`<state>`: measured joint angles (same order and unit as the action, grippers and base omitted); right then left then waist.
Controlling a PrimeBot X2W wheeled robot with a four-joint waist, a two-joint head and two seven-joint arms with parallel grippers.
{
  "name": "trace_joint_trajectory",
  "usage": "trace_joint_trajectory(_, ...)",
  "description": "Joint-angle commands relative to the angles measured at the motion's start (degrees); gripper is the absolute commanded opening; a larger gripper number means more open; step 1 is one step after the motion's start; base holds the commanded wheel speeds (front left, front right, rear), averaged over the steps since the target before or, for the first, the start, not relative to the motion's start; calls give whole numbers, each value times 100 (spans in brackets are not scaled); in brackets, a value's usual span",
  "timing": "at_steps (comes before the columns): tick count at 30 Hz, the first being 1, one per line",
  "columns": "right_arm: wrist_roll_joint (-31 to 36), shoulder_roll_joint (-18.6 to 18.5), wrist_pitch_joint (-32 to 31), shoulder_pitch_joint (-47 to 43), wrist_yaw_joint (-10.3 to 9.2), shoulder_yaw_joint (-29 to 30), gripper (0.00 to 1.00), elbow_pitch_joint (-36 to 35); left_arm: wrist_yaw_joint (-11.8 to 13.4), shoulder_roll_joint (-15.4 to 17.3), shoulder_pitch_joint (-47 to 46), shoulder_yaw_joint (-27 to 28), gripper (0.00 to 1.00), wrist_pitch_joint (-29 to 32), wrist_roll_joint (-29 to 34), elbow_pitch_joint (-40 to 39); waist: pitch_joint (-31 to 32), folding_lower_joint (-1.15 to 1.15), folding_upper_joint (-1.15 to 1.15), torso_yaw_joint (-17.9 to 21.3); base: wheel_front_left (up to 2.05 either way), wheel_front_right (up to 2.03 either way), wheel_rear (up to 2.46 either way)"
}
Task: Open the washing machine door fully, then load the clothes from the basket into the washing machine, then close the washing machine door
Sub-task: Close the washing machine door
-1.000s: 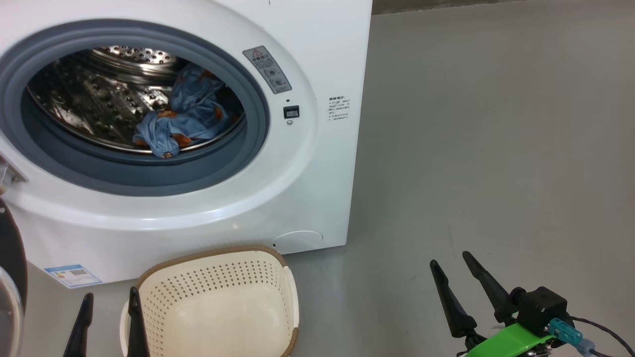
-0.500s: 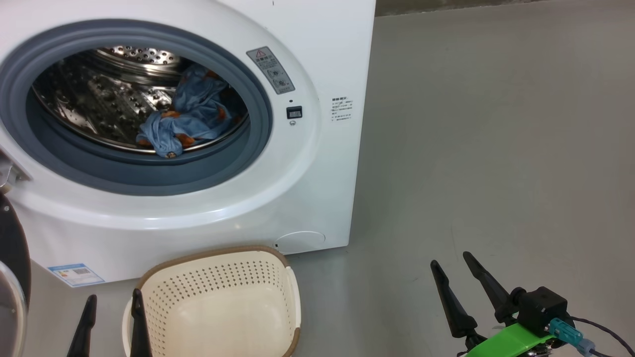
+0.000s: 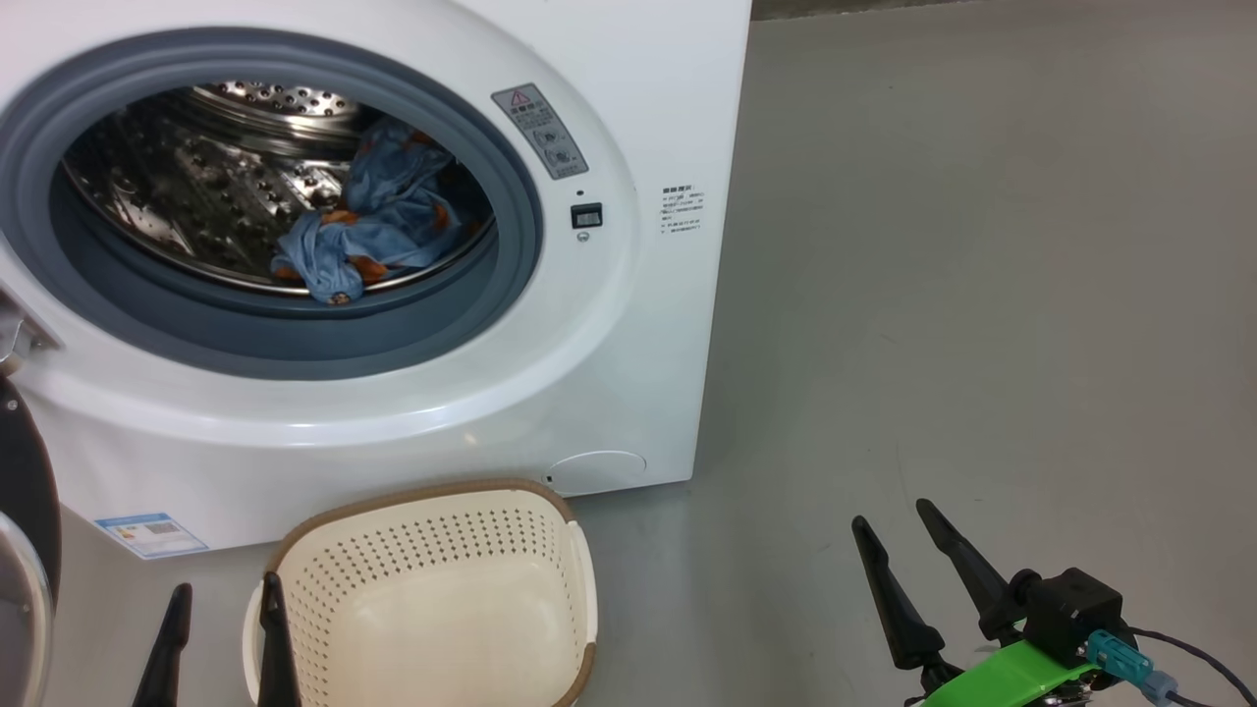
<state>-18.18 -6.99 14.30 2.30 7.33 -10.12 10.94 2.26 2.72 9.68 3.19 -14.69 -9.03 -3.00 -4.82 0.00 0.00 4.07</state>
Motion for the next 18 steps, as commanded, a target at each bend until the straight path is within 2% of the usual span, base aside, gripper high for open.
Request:
trace_joint_trajectory(1, 10, -22, 70, 62, 16, -114, 100, -113, 0, 16, -130, 201, 100, -30, -54, -125, -5, 0, 0, -2, 0, 0, 0)
trace_joint_trajectory(10, -9, -6, 70, 93, 16, -85, 100, -99, -13, 16, -196, 255, 100, -30, -18, -99, -45, 0, 0, -12, -33, 33, 0)
trace_joint_trajectory(18, -17, -1, 70, 89, 16, -55, 100, -55, -37, 16, -266, 242, 100, -30, -59, -91, -49, 0, 0, -60, -144, 144, 0)
